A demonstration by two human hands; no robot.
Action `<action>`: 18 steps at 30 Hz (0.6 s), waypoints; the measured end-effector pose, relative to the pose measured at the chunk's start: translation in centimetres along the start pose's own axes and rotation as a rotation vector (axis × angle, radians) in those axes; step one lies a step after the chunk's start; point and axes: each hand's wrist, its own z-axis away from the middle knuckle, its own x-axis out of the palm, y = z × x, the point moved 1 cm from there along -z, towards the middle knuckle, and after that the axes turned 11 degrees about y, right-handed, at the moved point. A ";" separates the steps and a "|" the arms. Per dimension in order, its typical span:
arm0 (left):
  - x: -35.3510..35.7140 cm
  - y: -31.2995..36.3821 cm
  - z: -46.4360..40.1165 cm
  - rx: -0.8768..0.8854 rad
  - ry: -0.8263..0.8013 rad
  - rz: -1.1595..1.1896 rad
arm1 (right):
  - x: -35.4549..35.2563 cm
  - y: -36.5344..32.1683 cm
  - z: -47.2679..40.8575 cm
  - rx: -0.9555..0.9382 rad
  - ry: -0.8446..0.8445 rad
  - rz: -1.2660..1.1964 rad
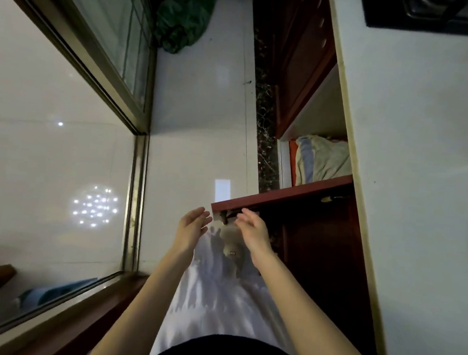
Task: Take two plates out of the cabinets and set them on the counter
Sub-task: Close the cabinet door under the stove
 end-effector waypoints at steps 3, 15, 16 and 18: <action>0.4 0.3 -1.2 -0.062 -0.045 -0.057 | 1.3 -1.1 -0.2 0.061 0.031 -0.124; 1.3 0.6 -2.7 0.195 -0.303 -0.447 | 4.6 -2.2 0.9 -0.177 0.063 0.633; 1.3 0.7 -2.8 0.211 -0.321 -0.440 | 4.8 -2.4 0.8 -0.215 0.062 0.716; 1.3 0.9 -3.1 0.234 -0.351 -0.440 | 5.1 -2.7 0.5 -0.268 0.062 0.849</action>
